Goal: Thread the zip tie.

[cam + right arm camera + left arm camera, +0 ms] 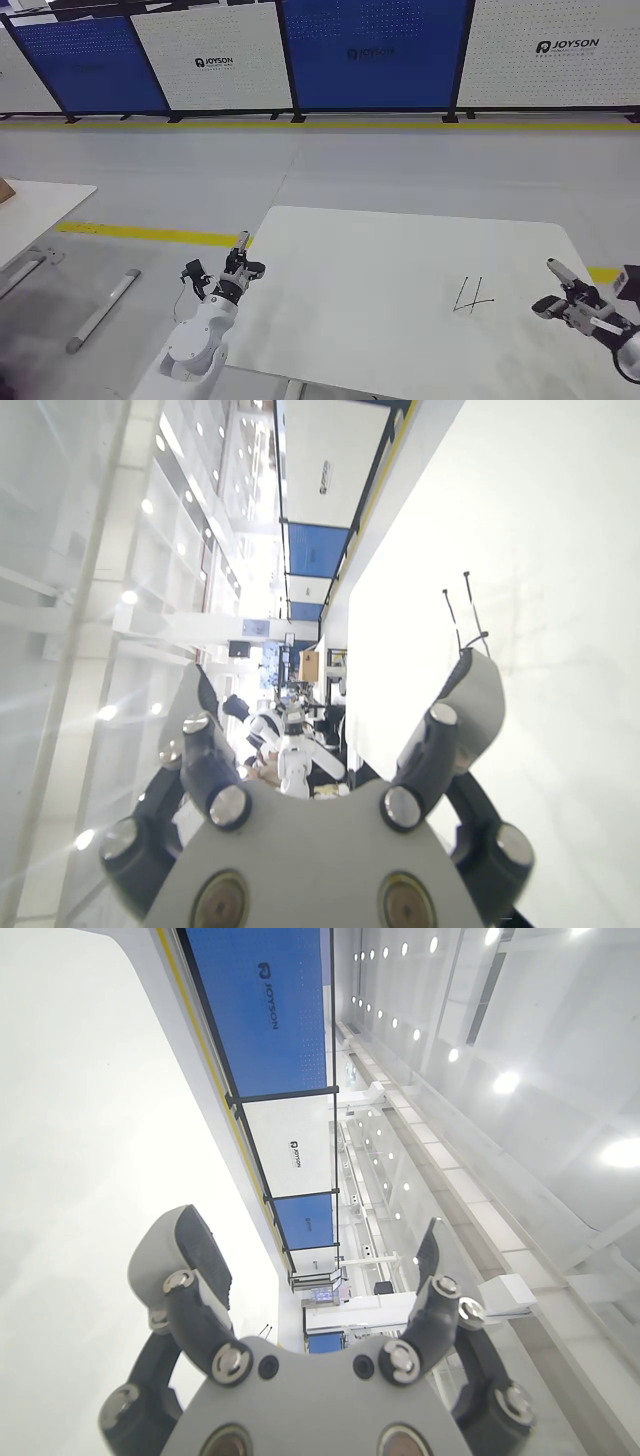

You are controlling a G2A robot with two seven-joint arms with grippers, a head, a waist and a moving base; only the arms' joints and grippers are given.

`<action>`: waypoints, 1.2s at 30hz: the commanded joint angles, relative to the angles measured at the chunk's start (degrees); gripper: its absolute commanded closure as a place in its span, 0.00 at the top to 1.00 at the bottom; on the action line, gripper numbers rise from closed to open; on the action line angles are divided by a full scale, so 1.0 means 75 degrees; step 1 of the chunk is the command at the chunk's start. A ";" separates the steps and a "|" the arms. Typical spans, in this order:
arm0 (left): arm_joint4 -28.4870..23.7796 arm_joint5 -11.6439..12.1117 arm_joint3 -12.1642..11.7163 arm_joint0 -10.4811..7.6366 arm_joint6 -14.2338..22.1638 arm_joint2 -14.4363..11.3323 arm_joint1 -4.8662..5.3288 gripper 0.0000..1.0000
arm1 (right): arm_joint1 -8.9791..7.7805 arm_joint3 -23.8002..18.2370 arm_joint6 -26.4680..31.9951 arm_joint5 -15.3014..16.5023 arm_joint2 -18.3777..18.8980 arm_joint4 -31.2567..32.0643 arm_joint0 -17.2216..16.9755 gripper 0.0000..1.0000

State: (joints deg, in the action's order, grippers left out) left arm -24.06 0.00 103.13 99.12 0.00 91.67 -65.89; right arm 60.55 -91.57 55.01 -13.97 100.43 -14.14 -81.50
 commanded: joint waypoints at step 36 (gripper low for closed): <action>0.0000 0.0000 0.0000 0.0000 0.0000 0.0000 0.0000 1.00 | -0.0367 0.4127 0.3275 0.0951 -0.2187 0.1728 0.3135 1.00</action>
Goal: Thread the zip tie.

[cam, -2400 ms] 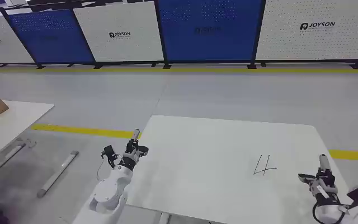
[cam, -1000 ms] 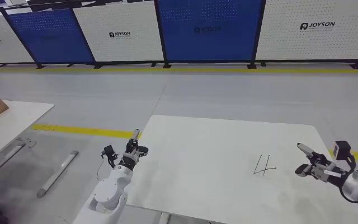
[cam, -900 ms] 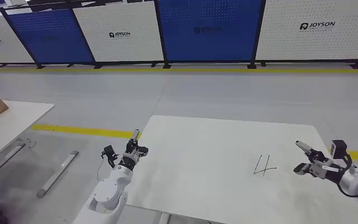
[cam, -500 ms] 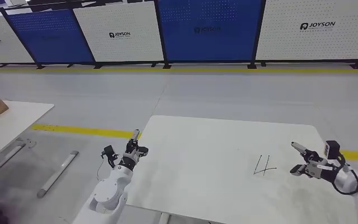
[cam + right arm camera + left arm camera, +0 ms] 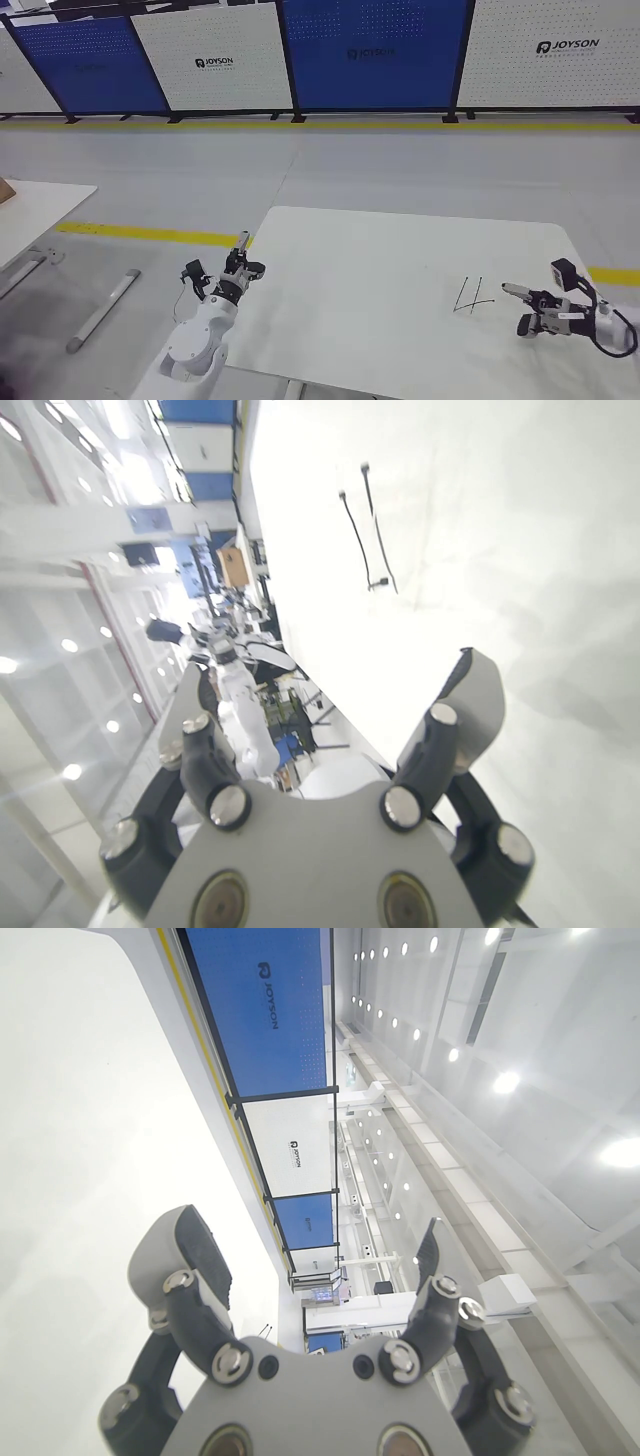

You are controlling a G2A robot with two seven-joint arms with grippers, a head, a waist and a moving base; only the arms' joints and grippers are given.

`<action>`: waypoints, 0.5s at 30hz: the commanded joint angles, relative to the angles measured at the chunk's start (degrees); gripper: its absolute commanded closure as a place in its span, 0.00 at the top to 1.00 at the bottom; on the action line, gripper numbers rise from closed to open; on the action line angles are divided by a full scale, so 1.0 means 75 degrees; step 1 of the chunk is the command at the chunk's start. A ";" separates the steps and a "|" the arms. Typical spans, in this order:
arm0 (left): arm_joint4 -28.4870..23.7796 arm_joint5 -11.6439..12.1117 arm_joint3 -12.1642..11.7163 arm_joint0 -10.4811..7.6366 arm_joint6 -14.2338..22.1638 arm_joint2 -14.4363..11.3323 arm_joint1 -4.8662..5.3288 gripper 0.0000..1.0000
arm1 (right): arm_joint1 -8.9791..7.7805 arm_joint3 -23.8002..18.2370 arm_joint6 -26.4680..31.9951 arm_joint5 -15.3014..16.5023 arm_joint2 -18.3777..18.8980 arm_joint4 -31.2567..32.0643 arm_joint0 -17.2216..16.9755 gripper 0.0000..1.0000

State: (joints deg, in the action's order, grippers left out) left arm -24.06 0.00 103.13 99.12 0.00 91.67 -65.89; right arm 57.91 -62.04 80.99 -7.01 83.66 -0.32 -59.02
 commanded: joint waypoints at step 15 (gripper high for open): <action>0.0000 0.0000 0.0000 0.0000 0.0000 0.0000 0.0000 1.00 | -0.0078 0.0318 -0.0179 0.0720 -0.0371 -0.0734 0.0335 1.00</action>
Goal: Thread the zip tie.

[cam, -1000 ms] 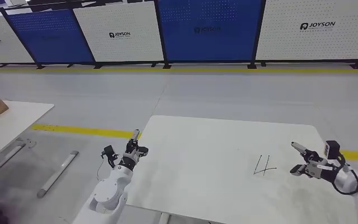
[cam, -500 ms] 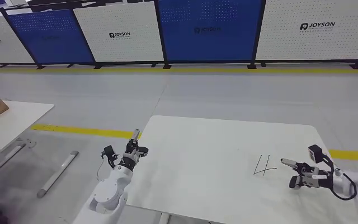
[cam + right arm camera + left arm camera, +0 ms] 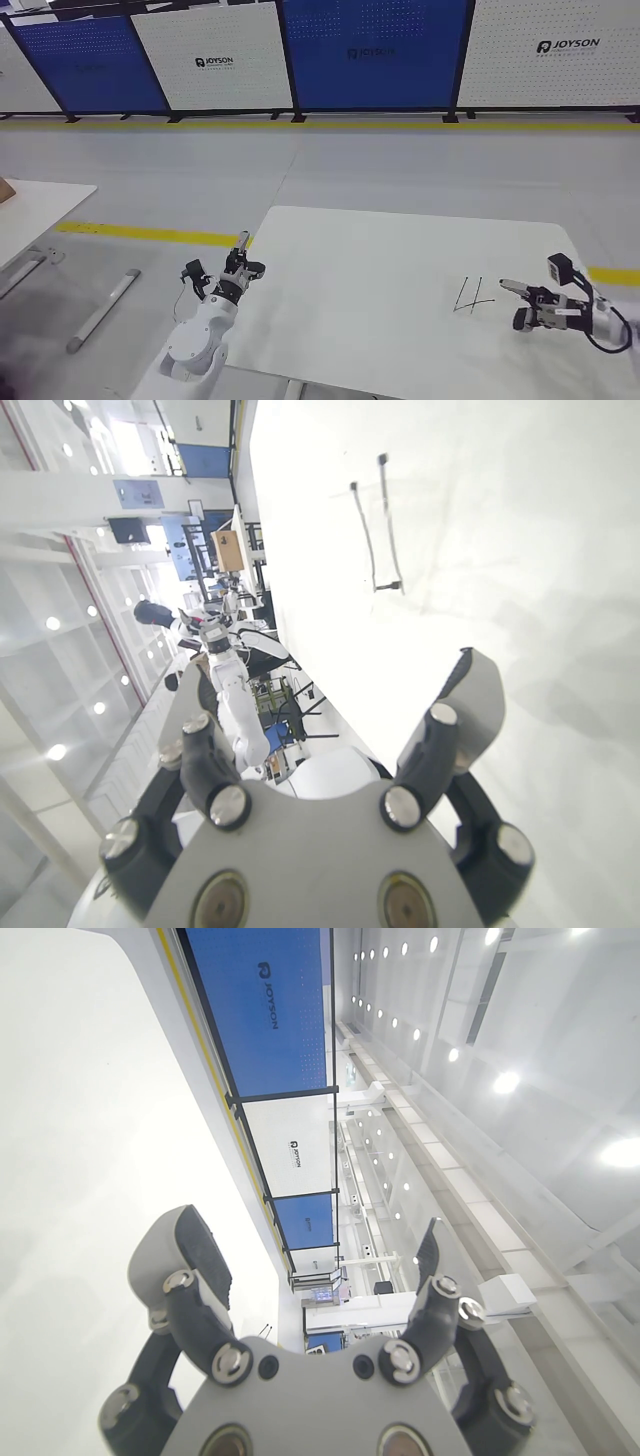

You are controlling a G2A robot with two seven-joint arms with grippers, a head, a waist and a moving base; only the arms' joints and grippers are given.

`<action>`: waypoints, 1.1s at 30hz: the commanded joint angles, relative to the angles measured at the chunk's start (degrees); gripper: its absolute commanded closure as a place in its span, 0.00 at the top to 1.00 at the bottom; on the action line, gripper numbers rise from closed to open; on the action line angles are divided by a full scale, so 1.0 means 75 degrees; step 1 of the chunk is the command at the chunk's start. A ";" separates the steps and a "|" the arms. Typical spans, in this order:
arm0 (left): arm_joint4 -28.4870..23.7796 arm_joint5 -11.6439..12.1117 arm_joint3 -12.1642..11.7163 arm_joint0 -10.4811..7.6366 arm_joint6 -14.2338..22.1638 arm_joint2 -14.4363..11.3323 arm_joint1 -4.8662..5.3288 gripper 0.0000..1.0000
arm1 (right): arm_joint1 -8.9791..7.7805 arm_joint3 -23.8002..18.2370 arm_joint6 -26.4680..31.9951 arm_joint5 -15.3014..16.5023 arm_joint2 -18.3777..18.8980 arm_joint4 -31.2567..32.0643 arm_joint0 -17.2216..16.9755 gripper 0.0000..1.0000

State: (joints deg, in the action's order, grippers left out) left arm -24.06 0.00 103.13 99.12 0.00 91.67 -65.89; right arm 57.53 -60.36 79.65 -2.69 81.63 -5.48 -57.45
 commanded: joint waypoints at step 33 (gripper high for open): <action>0.0000 0.0000 0.0000 0.0000 0.0000 0.0000 0.0000 1.00 | 0.0172 0.1965 -0.0160 0.1567 -0.2177 0.0265 0.1707 1.00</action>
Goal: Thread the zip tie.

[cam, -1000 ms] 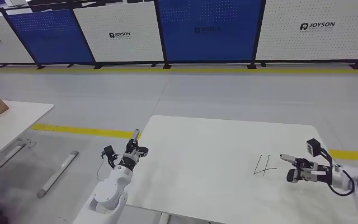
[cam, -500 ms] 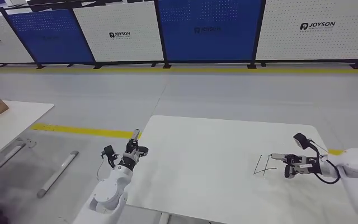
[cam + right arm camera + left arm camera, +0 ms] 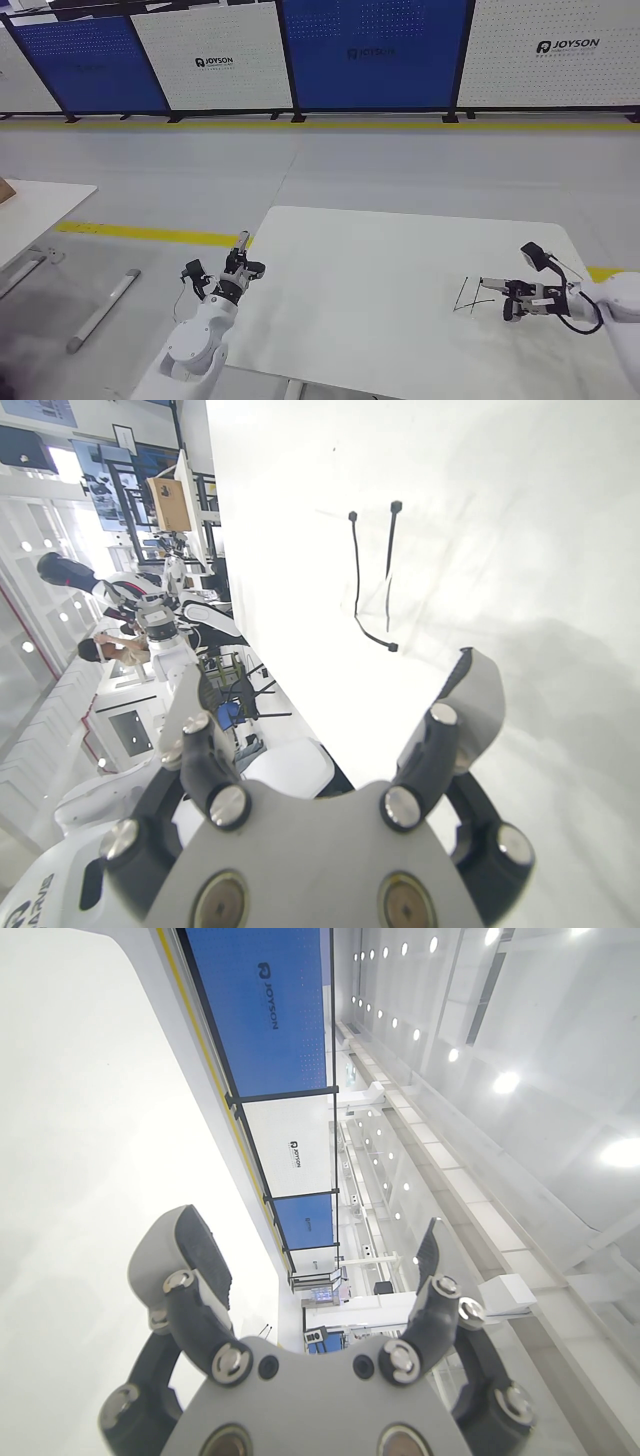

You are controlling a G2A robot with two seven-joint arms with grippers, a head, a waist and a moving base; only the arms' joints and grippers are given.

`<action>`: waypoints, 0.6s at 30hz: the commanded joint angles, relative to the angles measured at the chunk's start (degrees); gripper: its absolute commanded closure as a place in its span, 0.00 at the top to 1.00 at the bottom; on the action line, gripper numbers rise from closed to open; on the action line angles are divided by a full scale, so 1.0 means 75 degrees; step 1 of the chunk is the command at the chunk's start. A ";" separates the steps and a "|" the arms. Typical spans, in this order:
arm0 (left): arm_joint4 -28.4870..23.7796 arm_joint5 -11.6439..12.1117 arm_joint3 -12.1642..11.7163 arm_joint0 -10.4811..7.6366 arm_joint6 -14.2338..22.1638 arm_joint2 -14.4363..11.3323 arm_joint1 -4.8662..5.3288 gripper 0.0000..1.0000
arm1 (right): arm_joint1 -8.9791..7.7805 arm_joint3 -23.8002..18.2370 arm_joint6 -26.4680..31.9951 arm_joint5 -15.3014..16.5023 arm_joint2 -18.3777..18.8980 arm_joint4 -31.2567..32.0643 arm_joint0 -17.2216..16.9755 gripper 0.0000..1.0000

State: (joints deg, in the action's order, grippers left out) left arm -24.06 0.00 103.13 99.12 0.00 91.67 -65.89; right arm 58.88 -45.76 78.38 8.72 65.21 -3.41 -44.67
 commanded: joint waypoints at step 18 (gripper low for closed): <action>0.0000 0.0000 0.0000 0.0000 0.0000 0.0000 0.0000 1.00 | 0.0077 0.0887 0.0067 0.0199 -0.0296 -0.0148 0.0348 0.57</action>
State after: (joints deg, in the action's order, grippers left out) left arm -24.06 0.00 103.13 99.12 0.00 91.67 -65.89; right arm 59.35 -39.68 78.69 10.24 63.25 -4.37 -42.33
